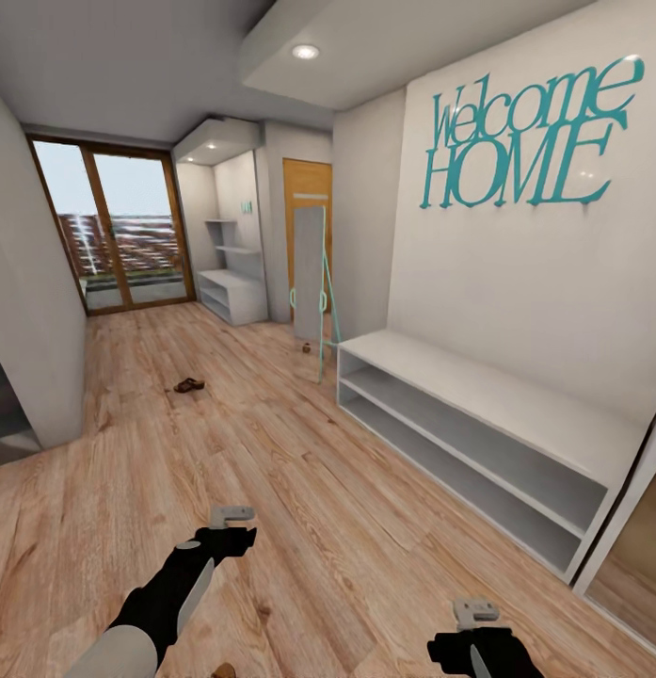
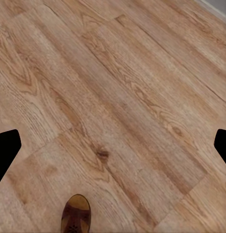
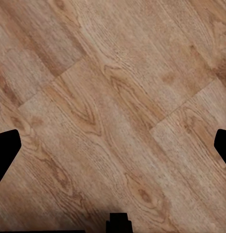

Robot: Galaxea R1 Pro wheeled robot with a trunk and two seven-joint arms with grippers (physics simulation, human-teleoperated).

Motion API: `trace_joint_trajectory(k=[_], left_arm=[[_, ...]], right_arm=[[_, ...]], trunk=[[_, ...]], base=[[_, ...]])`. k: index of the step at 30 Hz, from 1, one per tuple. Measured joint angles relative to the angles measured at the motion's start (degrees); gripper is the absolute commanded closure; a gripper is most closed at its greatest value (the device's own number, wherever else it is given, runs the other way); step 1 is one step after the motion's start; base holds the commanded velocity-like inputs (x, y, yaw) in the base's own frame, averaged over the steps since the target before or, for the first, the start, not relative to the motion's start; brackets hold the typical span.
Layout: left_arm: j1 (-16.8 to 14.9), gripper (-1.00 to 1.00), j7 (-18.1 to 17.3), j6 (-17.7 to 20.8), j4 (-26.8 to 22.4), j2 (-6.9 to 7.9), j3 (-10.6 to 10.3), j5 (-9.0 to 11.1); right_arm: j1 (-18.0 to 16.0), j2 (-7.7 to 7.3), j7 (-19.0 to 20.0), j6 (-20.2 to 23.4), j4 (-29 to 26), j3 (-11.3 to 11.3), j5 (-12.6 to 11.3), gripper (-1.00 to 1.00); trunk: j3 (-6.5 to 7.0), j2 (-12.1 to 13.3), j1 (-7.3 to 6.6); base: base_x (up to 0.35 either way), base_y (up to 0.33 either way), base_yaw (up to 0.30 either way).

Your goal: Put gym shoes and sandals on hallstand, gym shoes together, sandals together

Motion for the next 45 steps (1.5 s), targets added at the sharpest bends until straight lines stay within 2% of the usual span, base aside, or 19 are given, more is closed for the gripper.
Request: trace_joint_trajectory(k=[17, 21, 24, 27, 28, 30, 39, 45], left_arm=[[0.0, -1.0, -0.09, -0.22, 0.12, -0.04, -0.03, -0.15], [0.04, -1.0, -0.13, -1.72, 0.22, 0.03, -0.03, -0.26], [0.22, -1.0, -0.14, -4.43, 0.3, 0.12, 0.0, -0.32], [0.41, -1.0, -0.1, -8.69, 0.41, 0.31, 0.03, -0.33], [0.47, -1.0, -0.07, -10.32, 0.45, 0.5, 0.03, -0.3], [0.5, -1.0, -0.06, -10.91, 0.55, 0.57, 0.03, -0.27], [0.52, -1.0, 0.03, -11.45, 0.94, 0.66, 0.12, -0.24], [0.53, -1.0, 0.04, -11.48, 0.97, 0.65, 0.13, -0.3]], right_arm=[[0.0, -0.15, 0.0, 0.0, 0.02, 0.0, 0.0, -1.0], [0.0, -0.84, 0.0, 0.0, 0.02, 0.0, -0.04, -1.0], [0.0, -1.18, 0.0, 0.0, 0.02, 0.0, -0.08, -1.0], [0.0, -1.33, 0.0, 0.0, 0.02, 0.0, -0.1, -1.0], [0.0, -1.37, 0.0, 0.0, 0.02, 0.0, -0.1, -1.0], [-0.01, -1.36, 0.0, 0.0, 0.02, 0.0, -0.1, -1.0], [-0.01, -1.32, 0.0, 0.02, 0.03, 0.02, -0.1, -1.0], [-0.01, -1.31, 0.0, 0.06, 0.03, 0.0, -0.1, -1.0]], trunk=[[-4.55, -6.82, 3.74], [-5.65, -8.43, 4.61], [-6.47, -9.63, 5.27], [-7.29, -10.83, 5.93], [-7.39, -10.85, 5.94], [-7.58, -10.85, 5.94], [-8.43, -10.85, 5.94], [-10.02, -13.24, 7.25]], base=[[0.0, 0.0, 0.0], [0.0, 0.0, 0.0], [0.0, 0.0, 0.0], [0.0, 0.0, 0.005], [0.0, 0.0, 0.029], [0.0, 0.0, 0.053], [0.0, 0.0, 0.088], [0.0, 0.0, 0.168]])
